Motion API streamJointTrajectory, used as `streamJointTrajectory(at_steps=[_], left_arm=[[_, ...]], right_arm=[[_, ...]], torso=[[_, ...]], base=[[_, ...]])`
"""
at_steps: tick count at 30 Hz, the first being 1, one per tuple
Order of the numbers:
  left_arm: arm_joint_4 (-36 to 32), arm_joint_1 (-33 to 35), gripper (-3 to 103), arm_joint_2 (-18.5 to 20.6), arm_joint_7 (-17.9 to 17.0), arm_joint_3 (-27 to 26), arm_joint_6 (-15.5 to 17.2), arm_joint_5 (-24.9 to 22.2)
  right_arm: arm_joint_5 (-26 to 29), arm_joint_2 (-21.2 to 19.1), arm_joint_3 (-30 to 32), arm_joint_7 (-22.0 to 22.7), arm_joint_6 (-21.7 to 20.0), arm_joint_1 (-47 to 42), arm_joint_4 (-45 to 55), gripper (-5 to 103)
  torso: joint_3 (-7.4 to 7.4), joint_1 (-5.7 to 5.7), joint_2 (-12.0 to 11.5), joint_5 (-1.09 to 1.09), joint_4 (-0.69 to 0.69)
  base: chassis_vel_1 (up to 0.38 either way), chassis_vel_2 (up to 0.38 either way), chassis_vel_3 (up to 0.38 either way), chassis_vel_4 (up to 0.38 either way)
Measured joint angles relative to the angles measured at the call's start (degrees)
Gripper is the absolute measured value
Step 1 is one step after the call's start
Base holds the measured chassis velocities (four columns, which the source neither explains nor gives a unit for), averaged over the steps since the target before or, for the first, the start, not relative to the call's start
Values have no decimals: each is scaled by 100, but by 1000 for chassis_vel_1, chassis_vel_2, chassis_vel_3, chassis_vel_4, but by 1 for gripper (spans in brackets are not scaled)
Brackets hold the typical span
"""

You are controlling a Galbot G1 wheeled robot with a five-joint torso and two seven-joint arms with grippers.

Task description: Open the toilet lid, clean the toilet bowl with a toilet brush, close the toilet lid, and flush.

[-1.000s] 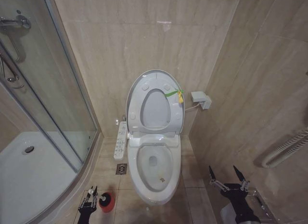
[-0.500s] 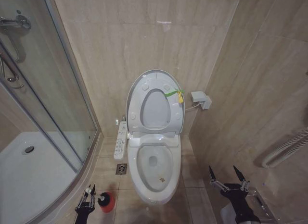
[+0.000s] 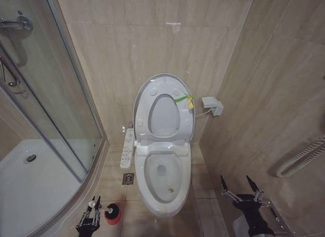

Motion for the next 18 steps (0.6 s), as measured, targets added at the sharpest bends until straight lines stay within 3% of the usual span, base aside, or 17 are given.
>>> streamJointTrajectory(at_steps=[7,18], left_arm=[[-1019,518,23,19,-92,137,68,156],[-1476,1006,22,-9,-114,455,-62,605]], right_arm=[[0,0,0,0,0,0,0,100],[0,0,0,0,0,0,0,100]], torso=[[0,0,0,1,-1],[0,0,0,0,0]], base=[[0,0,0,0],[0,0,0,0]])
